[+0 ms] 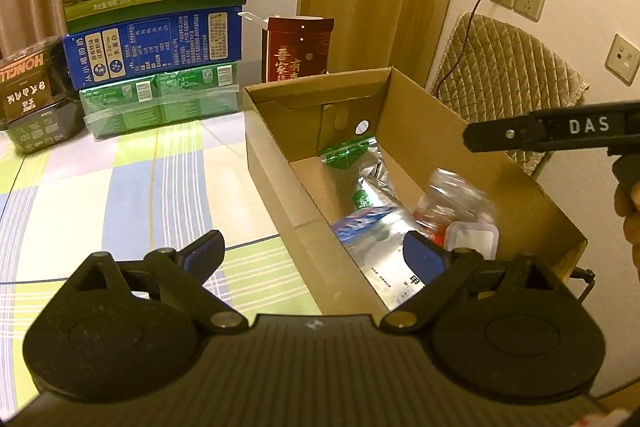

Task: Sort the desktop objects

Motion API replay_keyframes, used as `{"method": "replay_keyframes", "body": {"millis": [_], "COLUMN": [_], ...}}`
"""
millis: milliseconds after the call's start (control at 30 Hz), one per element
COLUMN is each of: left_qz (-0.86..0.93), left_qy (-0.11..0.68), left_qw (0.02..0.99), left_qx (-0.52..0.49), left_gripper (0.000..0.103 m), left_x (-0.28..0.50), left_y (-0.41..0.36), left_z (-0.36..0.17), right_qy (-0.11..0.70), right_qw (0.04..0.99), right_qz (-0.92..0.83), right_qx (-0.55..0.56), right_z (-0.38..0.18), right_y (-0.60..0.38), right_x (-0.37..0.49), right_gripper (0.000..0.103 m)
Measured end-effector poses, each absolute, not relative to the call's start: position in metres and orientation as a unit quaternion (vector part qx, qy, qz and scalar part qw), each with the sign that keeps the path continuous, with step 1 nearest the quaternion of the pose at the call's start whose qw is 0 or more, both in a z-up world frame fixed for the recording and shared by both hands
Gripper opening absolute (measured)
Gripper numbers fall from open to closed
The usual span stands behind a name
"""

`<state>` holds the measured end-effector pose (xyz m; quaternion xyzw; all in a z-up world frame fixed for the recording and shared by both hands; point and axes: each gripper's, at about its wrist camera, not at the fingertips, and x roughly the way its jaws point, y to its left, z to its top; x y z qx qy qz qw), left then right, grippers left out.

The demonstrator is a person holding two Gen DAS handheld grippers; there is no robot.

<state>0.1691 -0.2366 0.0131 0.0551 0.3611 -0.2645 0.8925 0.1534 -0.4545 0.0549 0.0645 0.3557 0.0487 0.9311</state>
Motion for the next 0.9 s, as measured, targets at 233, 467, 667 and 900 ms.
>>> {"method": "replay_keyframes", "body": {"millis": [233,467,667,900], "left_qz": [-0.263,-0.252,-0.238,-0.216], "left_qy": [0.347,0.333,0.339,0.344], "left_qw": [0.899,0.907,0.909,0.913], "left_qx": [0.051,0.048,0.045,0.047], "left_gripper": [0.101,0.102,0.102,0.102], "left_x": [0.155,0.133,0.107,0.072], "left_y": [-0.235,-0.236,-0.239,-0.237], "left_z": [0.020,0.032,0.042,0.051], "right_qy": [0.350,0.347,0.346,0.341], "right_qw": [0.933,0.934,0.934,0.936], "right_qz": [0.034,0.024,0.020,0.019], "right_qx": [0.078,0.084,0.082,0.085], "right_z": [0.061,0.070,0.076,0.083], "right_y": [-0.466,-0.471,-0.470,-0.465], "right_x": [0.126,0.092,0.061,0.026], "right_gripper": [0.089,0.093,0.097,0.101]}}
